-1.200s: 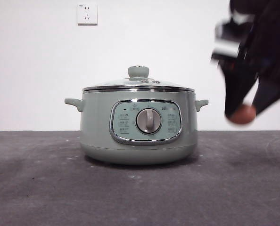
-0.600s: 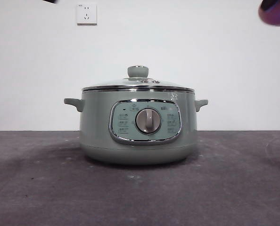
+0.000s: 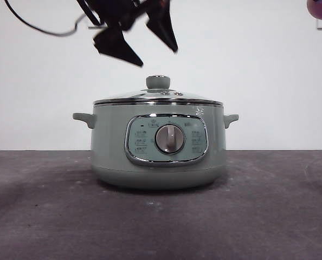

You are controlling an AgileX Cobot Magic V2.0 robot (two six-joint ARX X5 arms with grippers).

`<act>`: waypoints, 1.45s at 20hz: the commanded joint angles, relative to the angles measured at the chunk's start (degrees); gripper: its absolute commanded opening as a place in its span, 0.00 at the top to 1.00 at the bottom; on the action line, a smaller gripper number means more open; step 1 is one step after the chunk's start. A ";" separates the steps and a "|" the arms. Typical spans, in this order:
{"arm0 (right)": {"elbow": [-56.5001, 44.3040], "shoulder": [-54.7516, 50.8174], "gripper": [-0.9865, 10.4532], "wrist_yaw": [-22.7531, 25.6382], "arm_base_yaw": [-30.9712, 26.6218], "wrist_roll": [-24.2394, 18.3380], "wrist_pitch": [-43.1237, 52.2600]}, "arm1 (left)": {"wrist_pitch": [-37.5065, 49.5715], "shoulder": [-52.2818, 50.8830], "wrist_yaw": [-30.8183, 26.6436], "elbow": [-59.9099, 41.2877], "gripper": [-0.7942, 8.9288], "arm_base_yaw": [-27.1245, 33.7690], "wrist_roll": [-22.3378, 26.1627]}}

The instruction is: Pick up the egg,open the lid,put the egg in the pot,close the lid

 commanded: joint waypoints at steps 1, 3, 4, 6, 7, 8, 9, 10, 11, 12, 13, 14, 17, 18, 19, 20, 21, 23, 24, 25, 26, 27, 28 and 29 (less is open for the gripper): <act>0.07 -0.11 0.92 0.13 0.02 -0.07 0.37 | 0.50 1.79 -0.70 0.22 0.30 -0.35 -0.42; 0.07 -0.11 0.92 0.13 0.02 -0.09 0.37 | 0.83 2.25 -1.60 0.22 0.30 -0.50 -0.37; 0.07 -0.11 0.92 0.13 0.02 -0.09 0.39 | 0.96 2.32 -2.45 0.22 0.30 -0.68 -0.35; 0.07 -0.11 0.92 0.13 0.02 -0.07 0.39 | 0.63 2.60 -3.17 0.22 0.30 -0.81 -0.33; 0.07 -0.11 0.92 0.13 0.02 -0.07 0.39 | 0.42 2.93 -3.17 0.22 0.30 -0.83 -0.33; 0.07 -0.11 0.92 0.13 0.02 -0.07 0.39 | 0.26 3.45 -3.13 0.22 0.30 -0.83 -0.35; 0.07 -0.11 0.92 0.13 0.02 -0.07 0.42 | -0.07 3.98 -3.13 0.22 0.30 -0.92 -0.35; 0.07 -0.11 0.92 0.15 0.02 -0.09 0.44 | -0.31 4.48 -3.17 0.22 0.31 -1.03 -0.37; 0.07 -0.11 0.92 0.15 0.02 -0.09 0.44 | -0.59 4.72 -3.17 0.22 0.31 -1.03 -0.37; 0.07 -0.11 0.92 0.15 0.02 -0.09 0.52 | -0.63 4.85 -3.19 0.22 0.31 -1.09 -0.37; 0.07 -0.11 0.92 0.15 0.02 -0.09 0.63 | -0.59 4.87 -3.19 0.22 0.32 -1.18 -0.37; 0.07 -0.11 0.92 0.15 0.02 -0.09 0.77 | -0.52 4.87 -3.21 0.22 0.39 -1.25 -0.50; 0.07 -0.11 0.92 0.15 0.02 -0.11 0.81 | -0.35 4.87 -3.15 0.22 0.70 -1.25 -0.57; 0.07 -0.11 0.92 0.15 0.02 -0.11 0.79 | -0.20 4.87 -3.10 0.22 0.78 -1.25 -0.57; 0.07 -0.09 0.92 0.15 0.02 -0.11 0.79 | -0.15 4.87 -3.10 0.22 0.84 -1.25 -0.57; 0.07 -0.09 0.92 0.15 0.02 -0.11 0.77 | -0.15 4.85 -3.10 0.22 0.90 -1.25 -0.57; 0.07 -0.09 0.92 0.15 0.02 -0.11 0.77 | -0.17 4.85 -3.08 0.22 0.93 -1.25 -0.59; 0.07 -0.09 0.92 0.15 0.02 -0.11 0.74 | -0.15 4.85 -3.08 0.22 0.93 -1.25 -0.57; 0.07 -0.09 0.92 0.15 0.02 -0.11 0.74 | -0.15 4.81 -3.08 0.24 0.93 -1.25 -0.59; 0.07 -0.09 0.92 0.15 0.02 -0.11 0.74 | -0.15 4.76 -3.08 0.24 0.93 -1.25 -0.57; 0.07 -0.09 0.92 0.13 0.02 -0.11 0.72 | -0.15 4.59 -3.08 0.24 0.93 -1.25 -0.57; 0.07 -0.09 0.92 0.13 0.02 -0.11 0.74 | -0.17 4.22 -3.08 0.24 0.93 -1.25 -0.57; 0.07 -0.09 0.92 0.13 0.02 -0.11 0.74 | -0.15 3.69 -3.08 0.26 0.93 -1.25 -0.57; 0.07 -0.09 0.92 0.11 0.02 -0.11 0.74 | -0.13 2.75 -3.08 0.26 0.93 -1.25 -0.52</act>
